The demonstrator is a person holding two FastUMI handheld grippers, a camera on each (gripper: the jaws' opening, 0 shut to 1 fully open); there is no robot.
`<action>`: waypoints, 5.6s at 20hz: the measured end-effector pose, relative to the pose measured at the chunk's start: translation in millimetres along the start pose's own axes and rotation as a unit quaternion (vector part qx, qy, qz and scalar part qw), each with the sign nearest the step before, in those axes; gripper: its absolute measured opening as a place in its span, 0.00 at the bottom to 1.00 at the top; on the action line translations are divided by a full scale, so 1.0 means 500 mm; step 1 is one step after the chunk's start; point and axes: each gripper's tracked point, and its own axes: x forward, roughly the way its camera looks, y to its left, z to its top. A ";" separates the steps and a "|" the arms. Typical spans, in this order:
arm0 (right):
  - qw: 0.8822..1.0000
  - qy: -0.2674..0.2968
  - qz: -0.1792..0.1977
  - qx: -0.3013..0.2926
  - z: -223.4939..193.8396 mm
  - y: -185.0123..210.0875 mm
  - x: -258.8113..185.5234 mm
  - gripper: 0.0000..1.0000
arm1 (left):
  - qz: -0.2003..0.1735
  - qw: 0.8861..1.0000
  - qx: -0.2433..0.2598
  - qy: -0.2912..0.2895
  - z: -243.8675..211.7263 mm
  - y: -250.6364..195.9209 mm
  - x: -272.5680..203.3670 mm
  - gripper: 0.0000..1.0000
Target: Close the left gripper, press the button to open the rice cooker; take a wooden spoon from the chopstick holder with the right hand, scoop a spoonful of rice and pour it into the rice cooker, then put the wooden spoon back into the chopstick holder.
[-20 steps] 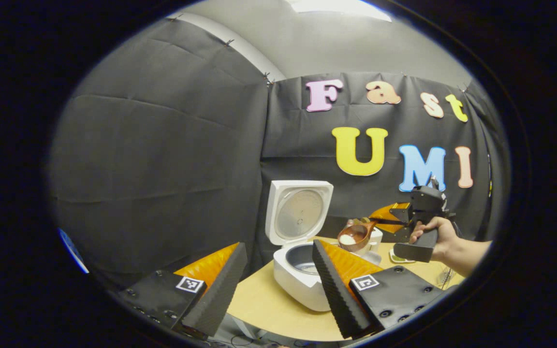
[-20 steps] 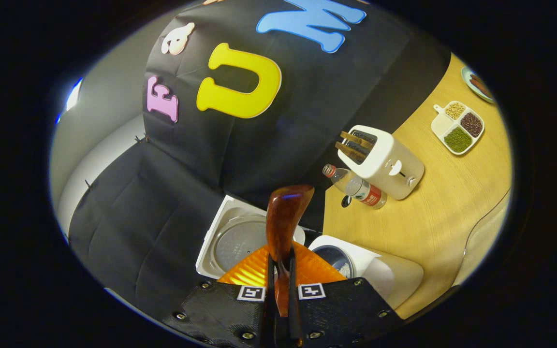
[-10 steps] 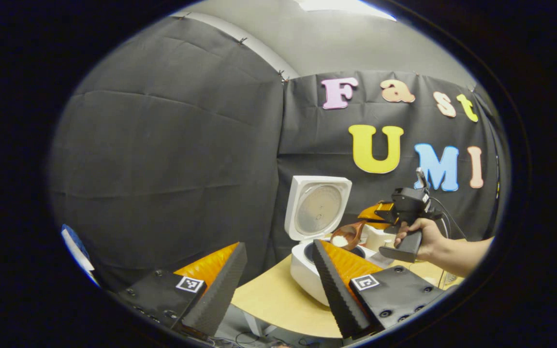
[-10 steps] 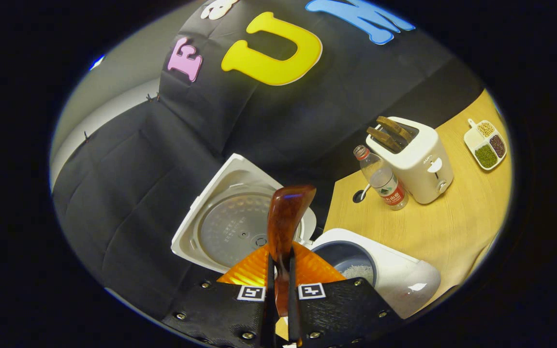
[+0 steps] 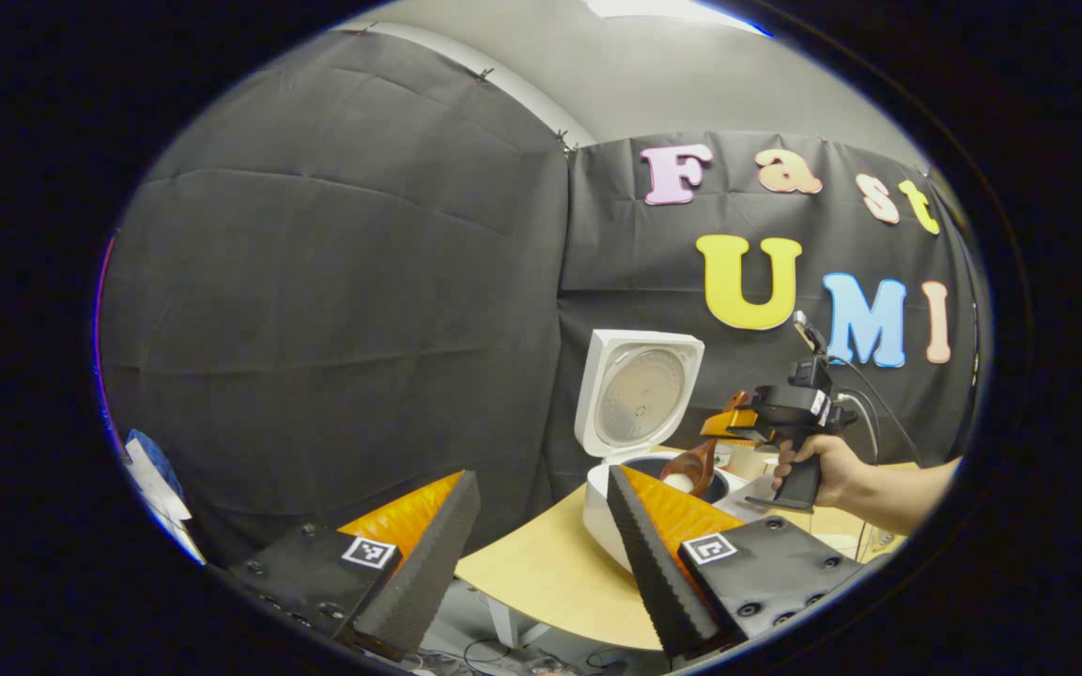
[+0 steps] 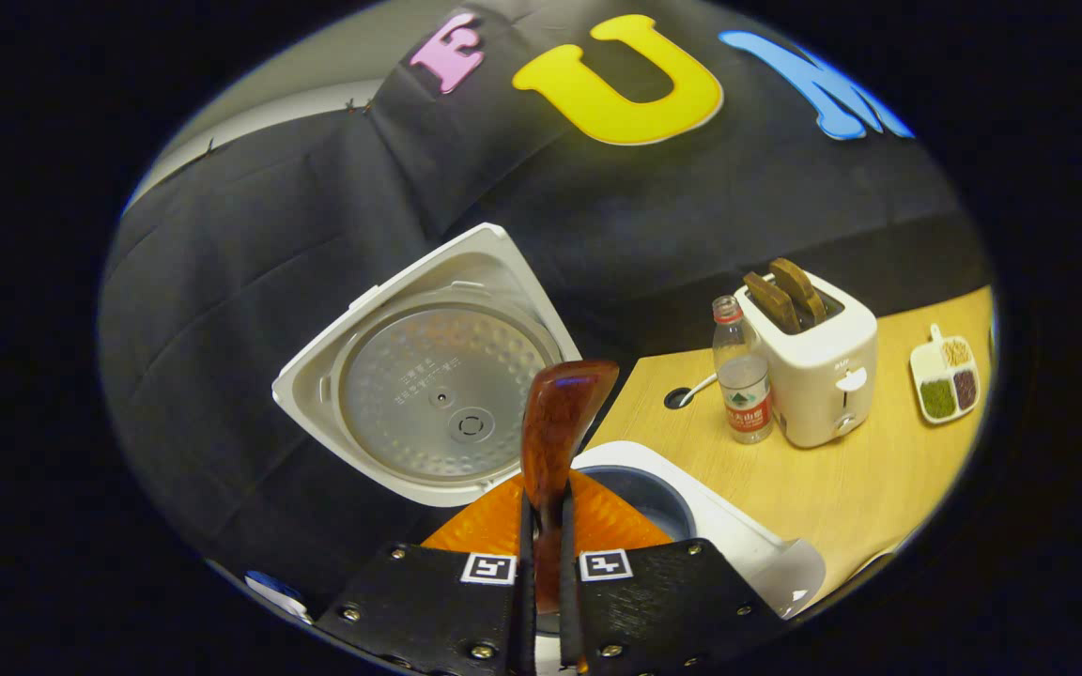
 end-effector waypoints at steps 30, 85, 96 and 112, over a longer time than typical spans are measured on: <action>0.944 -0.052 -0.024 -0.324 0.003 0.040 -0.042 0.11 | -0.014 1.000 -0.008 -0.014 0.008 0.000 -0.001 0.95; 0.948 -0.231 -0.216 0.047 0.266 -0.529 -0.745 0.10 | -0.239 0.968 0.022 -0.073 0.138 -0.595 -0.032 0.95; 0.928 -0.213 -0.301 0.060 0.164 -0.689 -0.849 0.11 | -0.278 0.957 0.037 -0.069 0.123 -0.730 -0.068 0.95; 0.921 -0.121 -0.363 0.080 -0.050 -0.805 -0.813 0.10 | -0.275 0.958 0.066 -0.054 0.091 -0.762 -0.079 0.95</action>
